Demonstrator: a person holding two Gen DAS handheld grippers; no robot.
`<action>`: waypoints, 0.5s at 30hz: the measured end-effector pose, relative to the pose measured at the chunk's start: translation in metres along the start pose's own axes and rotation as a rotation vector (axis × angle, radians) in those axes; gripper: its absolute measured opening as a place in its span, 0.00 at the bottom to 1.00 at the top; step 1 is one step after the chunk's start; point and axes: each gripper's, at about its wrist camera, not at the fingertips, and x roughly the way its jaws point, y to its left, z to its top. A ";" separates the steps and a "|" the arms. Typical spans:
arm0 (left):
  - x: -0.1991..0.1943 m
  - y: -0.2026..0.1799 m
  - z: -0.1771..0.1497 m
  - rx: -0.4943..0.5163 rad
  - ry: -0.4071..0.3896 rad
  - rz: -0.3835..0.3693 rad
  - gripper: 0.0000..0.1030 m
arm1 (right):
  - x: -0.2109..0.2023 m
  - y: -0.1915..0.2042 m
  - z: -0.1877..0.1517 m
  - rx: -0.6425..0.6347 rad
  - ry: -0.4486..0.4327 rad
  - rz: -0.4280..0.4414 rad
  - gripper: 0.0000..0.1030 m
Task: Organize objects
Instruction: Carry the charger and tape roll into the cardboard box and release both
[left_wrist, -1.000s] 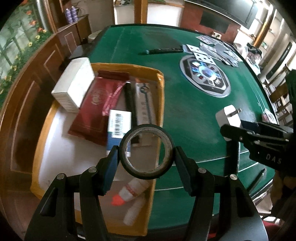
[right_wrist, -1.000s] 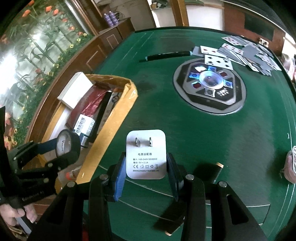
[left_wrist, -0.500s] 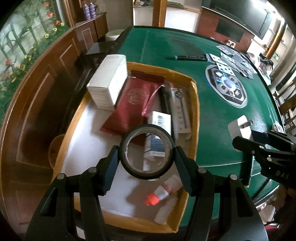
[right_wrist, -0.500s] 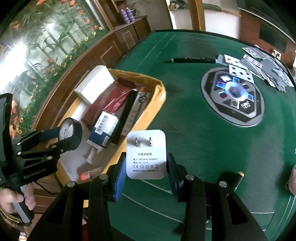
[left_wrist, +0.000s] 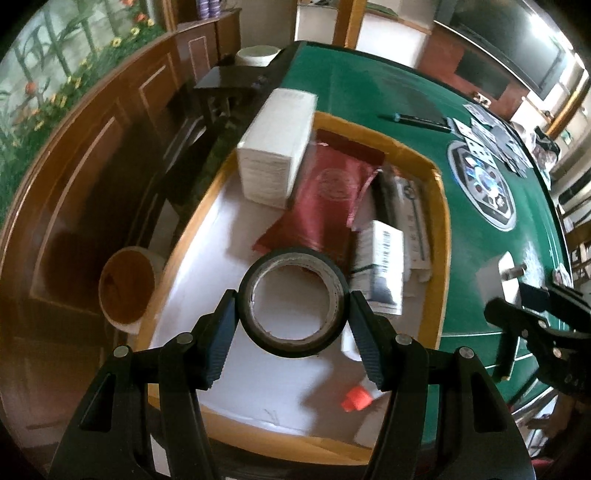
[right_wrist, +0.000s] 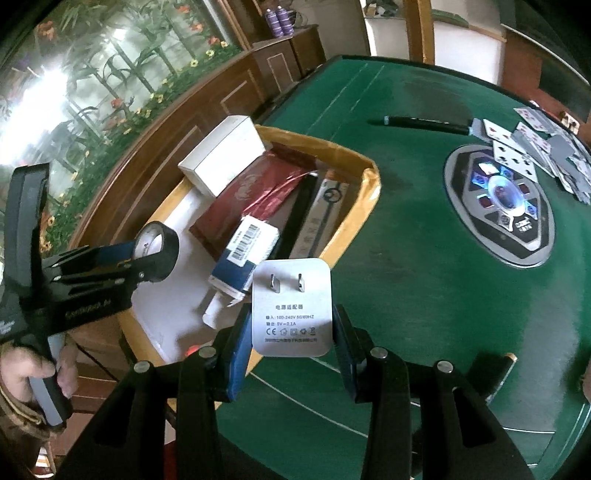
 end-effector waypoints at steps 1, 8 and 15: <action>0.002 0.004 0.001 -0.008 0.006 -0.002 0.58 | 0.002 0.002 0.000 -0.003 0.003 0.002 0.39; 0.015 0.026 0.005 -0.021 0.032 -0.014 0.58 | 0.017 0.028 0.003 -0.028 0.030 0.046 0.39; 0.032 0.040 0.015 -0.032 0.049 -0.036 0.58 | 0.048 0.073 -0.006 -0.108 0.108 0.131 0.39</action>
